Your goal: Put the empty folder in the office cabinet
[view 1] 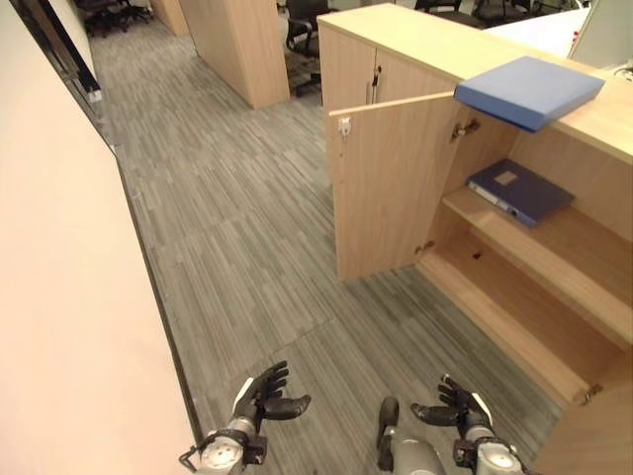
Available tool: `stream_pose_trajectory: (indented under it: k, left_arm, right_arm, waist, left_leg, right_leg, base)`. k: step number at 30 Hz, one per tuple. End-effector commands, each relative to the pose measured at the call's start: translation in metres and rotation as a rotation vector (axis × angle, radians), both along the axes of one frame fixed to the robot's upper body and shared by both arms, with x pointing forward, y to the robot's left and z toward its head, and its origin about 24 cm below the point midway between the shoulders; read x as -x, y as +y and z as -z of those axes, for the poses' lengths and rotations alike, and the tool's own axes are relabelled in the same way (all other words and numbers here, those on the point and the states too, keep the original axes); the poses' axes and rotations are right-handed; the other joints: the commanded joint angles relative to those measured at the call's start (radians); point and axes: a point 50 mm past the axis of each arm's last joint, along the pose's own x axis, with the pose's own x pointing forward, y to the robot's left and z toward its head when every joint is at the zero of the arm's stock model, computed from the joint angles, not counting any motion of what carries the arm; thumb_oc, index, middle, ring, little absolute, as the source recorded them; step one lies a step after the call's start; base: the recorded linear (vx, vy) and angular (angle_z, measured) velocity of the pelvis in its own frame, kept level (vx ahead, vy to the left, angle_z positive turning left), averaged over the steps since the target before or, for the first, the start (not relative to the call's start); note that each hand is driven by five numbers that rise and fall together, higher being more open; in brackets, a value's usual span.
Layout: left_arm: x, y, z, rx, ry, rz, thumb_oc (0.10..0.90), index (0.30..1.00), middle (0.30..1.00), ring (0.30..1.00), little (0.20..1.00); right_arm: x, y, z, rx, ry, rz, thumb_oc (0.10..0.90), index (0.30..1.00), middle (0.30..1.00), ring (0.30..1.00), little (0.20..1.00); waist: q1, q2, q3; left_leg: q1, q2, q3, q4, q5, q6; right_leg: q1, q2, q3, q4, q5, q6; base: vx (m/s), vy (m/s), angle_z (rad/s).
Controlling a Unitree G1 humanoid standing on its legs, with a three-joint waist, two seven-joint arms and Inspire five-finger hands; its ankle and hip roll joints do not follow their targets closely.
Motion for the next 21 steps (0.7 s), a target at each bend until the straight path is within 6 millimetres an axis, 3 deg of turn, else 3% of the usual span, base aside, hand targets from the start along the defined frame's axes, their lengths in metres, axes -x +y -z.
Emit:
stream_pose_trajectory:
  k: [1,4,5,7,8,9,10,11,12,13,14,16,17,18,19,20,21]
  left_arm:
    - [-0.023,0.014,-0.031,-0.037,-0.192,0.026,0.8,0.9,0.9,0.9,0.9]
    - [-0.015,0.009,-0.023,-0.024,-0.161,0.021,0.8,0.9,0.9,0.9,0.9]
    - [-0.013,0.004,-0.02,-0.007,-0.147,0.017,0.8,0.9,0.9,0.9,0.9]
    - [-0.014,-0.001,-0.018,0.0,-0.145,0.024,0.8,0.9,0.9,0.9,0.9]
    - [-0.017,-0.003,-0.02,0.005,-0.154,0.028,0.8,0.9,0.9,0.9,0.9]
    - [-0.022,-0.009,-0.021,0.017,-0.164,0.04,0.8,0.9,0.9,0.9,0.9]
    - [-0.023,-0.011,-0.021,0.019,-0.165,0.046,0.8,0.9,0.9,0.9,0.9]
    - [-0.023,-0.011,-0.021,0.02,-0.166,0.046,0.8,0.9,0.9,0.9,0.9]
    - [-0.026,-0.013,-0.023,0.021,-0.174,0.056,0.8,0.9,0.9,0.9,0.9]
    - [-0.031,-0.02,-0.027,0.031,-0.19,0.084,0.8,0.9,0.9,0.9,0.9]
    - [-0.031,-0.02,-0.027,0.031,-0.19,0.084,0.8,0.9,0.9,0.9,0.9]
    - [-0.036,-0.024,-0.03,0.035,-0.206,0.101,0.8,0.9,0.9,0.9,0.9]
    - [-0.039,-0.026,-0.033,0.035,-0.216,0.111,0.8,0.9,0.9,0.9,0.9]
    - [-0.041,-0.031,-0.033,0.028,-0.217,0.129,0.8,0.9,0.9,0.9,0.9]
    - [-0.041,-0.03,-0.033,0.027,-0.217,0.129,0.8,0.9,0.9,0.9,0.9]
    - [-0.043,-0.032,-0.034,0.034,-0.22,0.131,0.8,0.9,0.9,0.9,0.9]
    - [-0.043,-0.032,-0.034,0.034,-0.221,0.131,0.8,0.9,0.9,0.9,0.9]
  right_arm:
    - [-0.024,0.001,-0.022,0.018,-0.161,-0.031,0.8,0.9,0.9,0.9,0.9]
    - [-0.019,0.0,-0.022,0.021,-0.156,-0.052,0.8,0.9,0.9,0.9,0.9]
    - [-0.015,-0.003,-0.021,0.024,-0.147,-0.054,0.8,0.9,0.9,0.9,0.9]
    - [-0.014,-0.005,-0.023,0.032,-0.151,-0.073,0.8,0.9,0.9,0.9,0.9]
    - [-0.012,-0.005,-0.024,0.028,-0.158,-0.075,0.8,0.9,0.9,0.9,0.9]
    - [-0.014,-0.007,-0.026,0.029,-0.17,-0.085,0.8,0.9,0.9,0.9,0.9]
    - [-0.016,-0.008,-0.027,0.037,-0.172,-0.09,0.8,0.9,0.9,0.9,0.9]
    - [-0.016,-0.008,-0.027,0.038,-0.173,-0.09,0.8,0.9,0.9,0.9,0.9]
    - [-0.017,-0.009,-0.029,0.045,-0.175,-0.1,0.8,0.9,0.9,0.9,0.9]
    - [-0.023,-0.012,-0.034,0.06,-0.192,-0.114,0.8,0.9,0.9,0.9,0.9]
    - [-0.023,-0.012,-0.034,0.059,-0.192,-0.113,0.8,0.9,0.9,0.9,0.9]
    - [-0.032,-0.013,-0.041,0.075,-0.227,-0.126,0.8,0.9,0.9,0.9,0.9]
    - [-0.039,-0.012,-0.047,0.084,-0.253,-0.145,0.8,0.9,0.9,0.9,0.9]
    - [-0.048,-0.009,-0.053,0.09,-0.278,-0.159,0.8,0.9,0.9,0.9,0.9]
    - [-0.048,-0.008,-0.052,0.089,-0.278,-0.159,0.8,0.9,0.9,0.9,0.9]
    - [-0.053,-0.004,-0.054,0.089,-0.285,-0.182,0.8,0.9,0.9,0.9,0.9]
    - [-0.053,-0.004,-0.054,0.088,-0.286,-0.182,0.8,0.9,0.9,0.9,0.9]
  waist:
    - [-0.006,-0.044,-0.009]
    - [-0.015,-0.035,-0.048]
    - [-0.039,-0.017,-0.065]
    - [-0.068,0.006,-0.071]
    - [-0.092,0.013,-0.07]
    - [-0.102,0.029,-0.072]
    - [-0.107,0.039,-0.075]
    - [-0.108,0.041,-0.076]
    - [-0.111,0.047,-0.077]
    - [-0.115,0.048,-0.071]
    - [-0.118,0.044,-0.074]
    - [-0.112,0.027,-0.064]
    - [-0.11,0.006,-0.057]
    - [-0.094,-0.025,-0.047]
    - [-0.093,-0.025,-0.046]
    - [-0.071,-0.038,-0.036]
    - [-0.071,-0.042,-0.038]
  left_leg:
    - [-0.064,-0.093,-0.05,0.051,-0.09,0.021]
    - [-0.004,-0.056,-0.035,0.008,-0.108,-0.016]
    - [0.022,-0.006,-0.045,-0.007,-0.07,-0.046]
    - [0.03,0.041,-0.062,-0.015,0.001,-0.073]
    - [0.036,0.065,-0.071,-0.008,0.058,-0.091]
    - [0.008,0.104,-0.073,0.017,0.168,-0.117]
    - [-0.007,0.121,-0.073,0.036,0.231,-0.128]
    - [-0.008,0.124,-0.074,0.034,0.232,-0.13]
    - [-0.025,0.139,-0.072,0.066,0.295,-0.138]
    - [-0.071,0.158,-0.071,0.178,0.401,-0.136]
    - [-0.075,0.154,-0.075,0.175,0.406,-0.135]
    - [-0.121,0.154,-0.079,0.316,0.467,-0.115]
    - [-0.149,0.135,-0.085,0.376,0.479,-0.1]
    - [-0.193,0.113,-0.069,0.455,0.446,-0.071]
    - [-0.196,0.113,-0.068,0.463,0.441,-0.07]
    - [-0.26,0.089,-0.056,0.502,0.37,-0.051]
    - [-0.261,0.085,-0.055,0.499,0.373,-0.05]
  right_leg:
    - [0.07,-0.246,0.003,-0.337,0.162,0.25]
    - [0.103,-0.261,-0.077,-0.349,0.196,0.259]
    - [0.108,-0.232,-0.057,-0.342,0.206,0.25]
    - [0.094,-0.194,-0.036,-0.322,0.199,0.233]
    - [0.074,-0.172,-0.018,-0.291,0.189,0.221]
    - [0.062,-0.129,-0.016,-0.258,0.145,0.191]
    - [0.065,-0.107,-0.022,-0.253,0.123,0.176]
    - [0.064,-0.105,-0.024,-0.252,0.121,0.174]
    - [0.077,-0.082,-0.025,-0.254,0.098,0.158]
    - [0.116,-0.033,0.001,-0.257,0.051,0.118]
    - [0.113,-0.038,-0.001,-0.257,0.052,0.117]
    - [0.156,-0.008,0.029,-0.258,0.017,0.08]
    - [0.172,-0.007,0.048,-0.254,0.002,0.064]
    - [0.21,0.003,0.08,-0.254,-0.025,0.045]
    - [0.209,0.003,0.082,-0.253,-0.025,0.045]
    - [0.251,0.018,0.12,-0.264,-0.046,0.038]
    - [0.249,0.014,0.121,-0.264,-0.044,0.038]
  base:
    - [0.29,-0.17,-0.16]
    - [0.43,-0.282,-0.03]
    - [0.5,-0.392,0.1]
    - [0.33,-0.333,0.11]
    - [0.29,-0.408,-0.06]
    - [0.27,-0.423,-0.18]
    - [0.16,-0.3,-0.32]
    - [0.13,-0.231,-0.34]
    - [0.23,-0.35,-0.4]
    - [0.22,-0.346,-0.29]
    - [0.26,-0.364,-0.19]
    - [0.27,-0.336,-0.34]
    - [0.44,-0.511,-0.54]
    - [0.31,-0.361,-0.56]
    - [0.44,-0.353,-0.5]
    - [0.21,-0.107,-0.4]
    - [0.5,-0.216,-0.55]
